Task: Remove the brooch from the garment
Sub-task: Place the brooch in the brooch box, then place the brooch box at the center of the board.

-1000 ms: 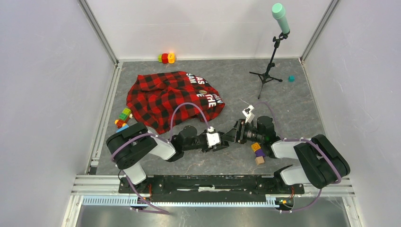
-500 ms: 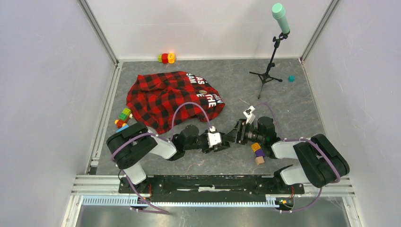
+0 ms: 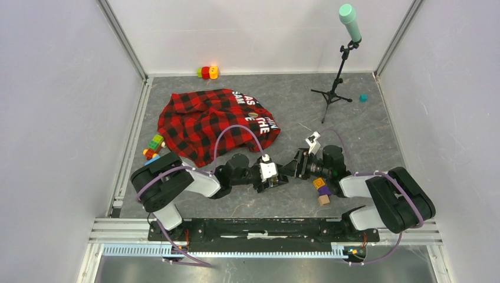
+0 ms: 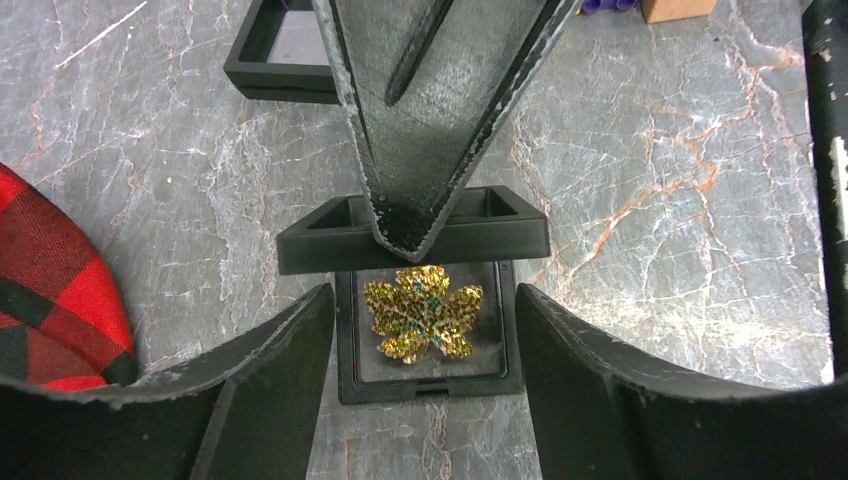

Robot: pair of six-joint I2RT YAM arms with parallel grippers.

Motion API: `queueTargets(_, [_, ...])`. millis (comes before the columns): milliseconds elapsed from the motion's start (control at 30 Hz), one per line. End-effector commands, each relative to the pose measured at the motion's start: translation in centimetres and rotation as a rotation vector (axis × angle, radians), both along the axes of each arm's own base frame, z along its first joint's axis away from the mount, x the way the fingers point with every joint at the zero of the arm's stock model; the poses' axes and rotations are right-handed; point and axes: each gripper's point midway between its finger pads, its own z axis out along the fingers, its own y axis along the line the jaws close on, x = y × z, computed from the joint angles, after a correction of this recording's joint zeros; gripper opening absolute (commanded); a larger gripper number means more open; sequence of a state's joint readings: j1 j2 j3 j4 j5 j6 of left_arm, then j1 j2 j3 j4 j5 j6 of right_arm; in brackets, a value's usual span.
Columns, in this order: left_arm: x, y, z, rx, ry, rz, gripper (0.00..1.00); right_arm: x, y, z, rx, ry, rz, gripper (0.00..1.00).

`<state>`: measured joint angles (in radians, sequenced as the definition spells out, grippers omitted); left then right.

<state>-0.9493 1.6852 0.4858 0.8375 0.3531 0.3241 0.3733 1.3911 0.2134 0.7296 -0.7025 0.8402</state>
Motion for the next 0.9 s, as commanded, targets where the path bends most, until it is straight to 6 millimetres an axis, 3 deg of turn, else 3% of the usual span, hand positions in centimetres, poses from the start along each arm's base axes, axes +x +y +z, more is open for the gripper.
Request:
queueTargets(0, [-0.4, -0.5, 3.2, -0.070, 0.004, -0.007, 0.73, 1.1, -0.7, -0.3, -0.041, -0.042, -0.019, 0.56])
queueTargets(333, [-0.1, 1.8, 4.9, -0.056, -0.011, 0.086, 0.82, 2.8, -3.9, -2.1, -0.276, -0.095, -0.081, 0.56])
queueTargets(700, [2.6, 4.8, 6.8, -0.066, -0.002, 0.342, 0.92, 4.0, -10.0, -2.9, -0.661, -0.186, -0.184, 0.57])
queueTargets(867, [4.2, 6.3, 7.5, -0.063, 0.000, 0.478, 0.98, 3.5, -13.0, -3.5, -0.823, -0.173, -0.212, 0.57])
